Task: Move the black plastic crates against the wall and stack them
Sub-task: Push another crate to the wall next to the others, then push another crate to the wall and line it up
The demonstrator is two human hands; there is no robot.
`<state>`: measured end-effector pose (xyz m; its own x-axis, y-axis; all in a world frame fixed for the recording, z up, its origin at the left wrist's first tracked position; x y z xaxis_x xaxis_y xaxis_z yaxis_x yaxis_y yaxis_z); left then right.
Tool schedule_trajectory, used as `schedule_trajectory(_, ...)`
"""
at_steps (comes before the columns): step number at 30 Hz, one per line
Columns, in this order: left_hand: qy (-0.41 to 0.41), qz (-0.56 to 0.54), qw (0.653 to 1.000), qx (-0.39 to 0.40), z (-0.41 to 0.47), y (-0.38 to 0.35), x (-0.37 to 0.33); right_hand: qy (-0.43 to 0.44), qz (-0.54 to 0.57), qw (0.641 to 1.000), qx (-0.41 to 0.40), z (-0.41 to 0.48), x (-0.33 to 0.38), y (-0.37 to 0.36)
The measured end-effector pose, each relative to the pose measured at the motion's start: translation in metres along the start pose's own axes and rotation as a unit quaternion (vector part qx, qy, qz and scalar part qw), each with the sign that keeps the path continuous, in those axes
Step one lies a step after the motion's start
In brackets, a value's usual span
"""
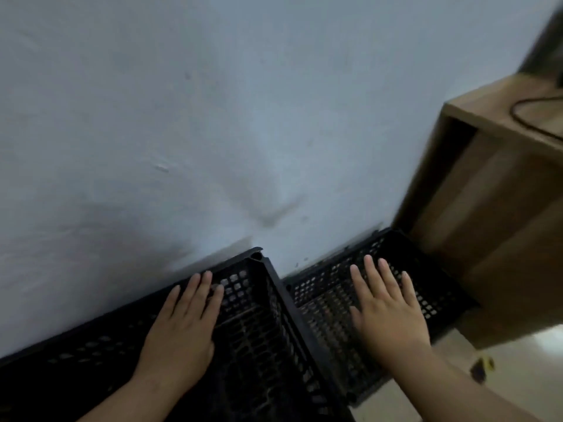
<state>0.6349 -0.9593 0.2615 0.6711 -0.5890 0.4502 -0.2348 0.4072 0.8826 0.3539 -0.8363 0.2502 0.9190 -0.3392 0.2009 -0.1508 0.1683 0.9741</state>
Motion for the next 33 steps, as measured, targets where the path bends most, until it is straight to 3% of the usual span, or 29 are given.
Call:
schedule_trajectory(6, -0.135, -0.039, 0.986, -0.086, 0.100, 0.128, -0.184, -0.160, 0.032, 0.987, -0.007, -0.070, -0.162, 0.078)
schedule_trajectory(11, -0.240, -0.058, 0.960, -0.132, 0.141, 0.225, -0.362, -0.242, 0.013, 0.961, -0.131, -0.159, -0.309, 0.138)
schedule_trajectory(13, -0.284, -0.069, 0.946, -0.143, 0.147, 0.263, -0.437, -0.307, 0.026, 0.948, -0.075, -0.202, -0.378, 0.154)
schedule_trajectory(15, -0.323, -0.088, 0.929, -0.158, 0.150, 0.300, -0.511, -0.322, -0.015, 0.942, -0.098, -0.244, -0.448, 0.174)
schedule_trajectory(18, -0.371, -0.100, 0.911, -0.152, 0.153, 0.345, -0.617, -0.423, -0.023, 0.904, -0.053, -0.311, -0.535, 0.207)
schedule_trajectory(20, -0.391, -0.097, 0.901, -0.158, 0.155, 0.371, -0.679, -0.444, -0.031, 0.891, -0.086, -0.349, -0.583, 0.227)
schedule_trajectory(28, -0.456, -0.115, 0.869, -0.156, 0.178, 0.441, -0.850, -0.536, -0.019, 0.842, -0.065, -0.425, -0.706, 0.251)
schedule_trajectory(33, -0.491, -0.100, 0.856, -0.125, 0.223, 0.455, -0.939, -0.534, -0.026, 0.838, -0.106, -0.427, -0.796, 0.251)
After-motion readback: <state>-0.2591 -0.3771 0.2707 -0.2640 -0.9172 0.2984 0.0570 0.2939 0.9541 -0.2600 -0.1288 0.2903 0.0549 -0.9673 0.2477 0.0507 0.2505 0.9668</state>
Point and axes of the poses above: each hand's wrist, its own z-axis towards the middle knuckle, its own y-axis out of the back of the hand, x = y × z, the point moved 4 cm from there along z, towards the middle knuckle, and after that the axes turned 15 degrees about z, right-handed, at the moved point
